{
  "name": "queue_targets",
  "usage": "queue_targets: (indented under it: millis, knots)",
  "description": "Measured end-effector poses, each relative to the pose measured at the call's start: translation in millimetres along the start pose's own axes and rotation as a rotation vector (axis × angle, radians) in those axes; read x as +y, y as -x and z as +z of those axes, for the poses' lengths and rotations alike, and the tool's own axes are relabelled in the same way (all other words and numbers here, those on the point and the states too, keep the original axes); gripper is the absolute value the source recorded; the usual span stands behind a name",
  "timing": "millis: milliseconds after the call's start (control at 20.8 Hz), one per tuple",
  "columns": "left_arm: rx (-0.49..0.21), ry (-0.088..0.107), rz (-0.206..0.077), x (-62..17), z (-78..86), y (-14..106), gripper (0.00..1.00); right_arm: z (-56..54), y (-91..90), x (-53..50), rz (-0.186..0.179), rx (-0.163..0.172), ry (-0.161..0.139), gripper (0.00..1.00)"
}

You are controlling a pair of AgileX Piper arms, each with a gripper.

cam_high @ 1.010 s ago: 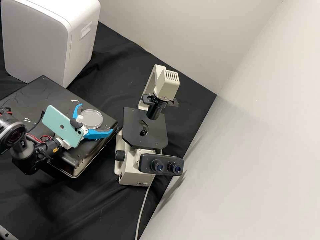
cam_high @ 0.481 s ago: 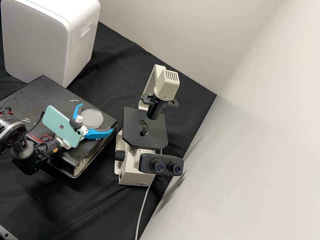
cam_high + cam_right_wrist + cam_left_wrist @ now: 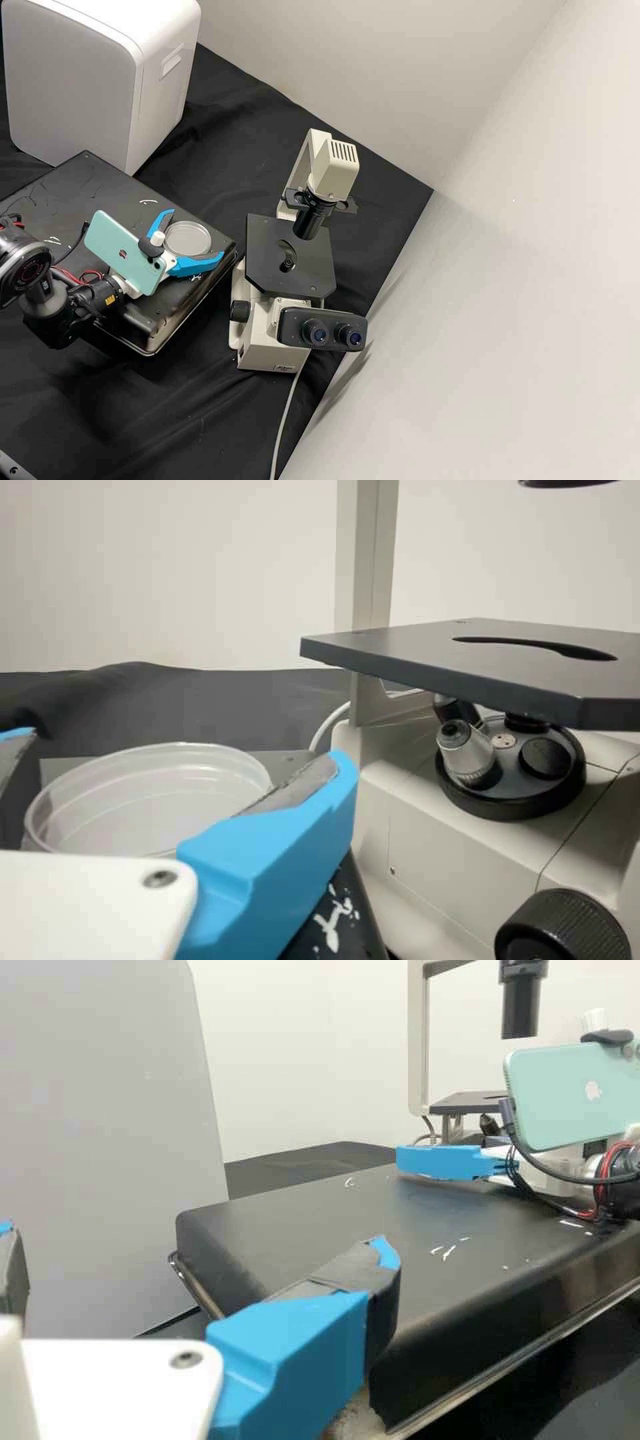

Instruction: Place the petri dish on the microscope

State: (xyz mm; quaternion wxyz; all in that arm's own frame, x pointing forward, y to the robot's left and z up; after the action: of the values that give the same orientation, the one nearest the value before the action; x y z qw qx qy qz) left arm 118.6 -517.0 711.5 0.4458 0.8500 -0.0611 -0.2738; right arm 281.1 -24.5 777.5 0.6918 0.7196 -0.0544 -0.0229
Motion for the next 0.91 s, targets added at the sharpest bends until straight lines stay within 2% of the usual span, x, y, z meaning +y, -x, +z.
queue_targets:
  millis: [192,385,577,914]
  knots:
    - [0.0,0.0,0.0,0.0,0.0,0.0,1.0,2.4,-1.7,4.0,-0.001,0.008,-0.011,0.0]
    - [0.0,0.0,0.0,0.0,0.0,0.0,1.0,5.8,-2.0,7.5,-0.005,0.01,-0.045,0.0]
    - [0.0,0.0,0.0,0.0,0.0,0.0,1.0,7.5,-2.1,9.3,-0.006,0.011,-0.065,0.0]
    - [-0.008,0.0,-0.002,-0.3,1.3,0.4,1.0,8.2,-2.2,10.1,-0.006,0.011,-0.07,0.0]
